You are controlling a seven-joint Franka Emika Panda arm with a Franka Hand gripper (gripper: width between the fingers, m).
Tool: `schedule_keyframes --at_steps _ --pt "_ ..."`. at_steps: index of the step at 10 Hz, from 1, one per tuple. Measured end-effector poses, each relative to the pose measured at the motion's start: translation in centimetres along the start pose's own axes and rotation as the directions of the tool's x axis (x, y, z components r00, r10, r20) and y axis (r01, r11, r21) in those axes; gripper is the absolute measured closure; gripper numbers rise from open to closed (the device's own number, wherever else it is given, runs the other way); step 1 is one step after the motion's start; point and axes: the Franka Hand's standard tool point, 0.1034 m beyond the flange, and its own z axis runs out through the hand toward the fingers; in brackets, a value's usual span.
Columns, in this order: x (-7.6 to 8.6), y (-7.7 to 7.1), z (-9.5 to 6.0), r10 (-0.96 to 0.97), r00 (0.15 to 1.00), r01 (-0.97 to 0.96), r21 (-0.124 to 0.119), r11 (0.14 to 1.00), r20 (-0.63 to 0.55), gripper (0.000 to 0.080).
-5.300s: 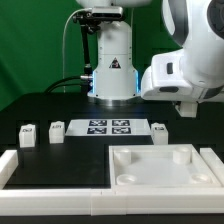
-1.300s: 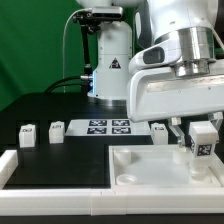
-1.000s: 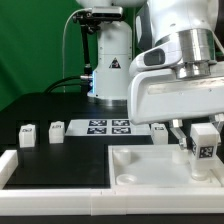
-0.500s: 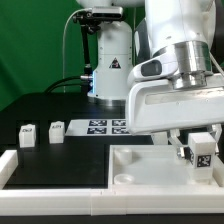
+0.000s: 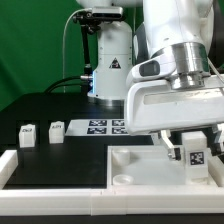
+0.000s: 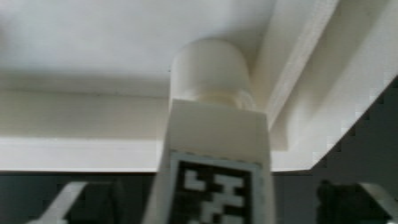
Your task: Assemble one leg
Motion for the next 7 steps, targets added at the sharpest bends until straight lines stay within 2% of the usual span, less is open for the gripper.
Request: schedule_keyframes --at_steps 1,2,7 --pt "0.0 0.0 0.0 0.0 1.0 0.0 0.0 1.0 0.0 0.0172" --pt "0.0 0.0 0.0 0.0 1.0 0.0 0.0 1.0 0.0 0.0157" --pt "0.0 0.0 0.0 -0.001 1.0 0.001 0.0 1.0 0.0 0.015"
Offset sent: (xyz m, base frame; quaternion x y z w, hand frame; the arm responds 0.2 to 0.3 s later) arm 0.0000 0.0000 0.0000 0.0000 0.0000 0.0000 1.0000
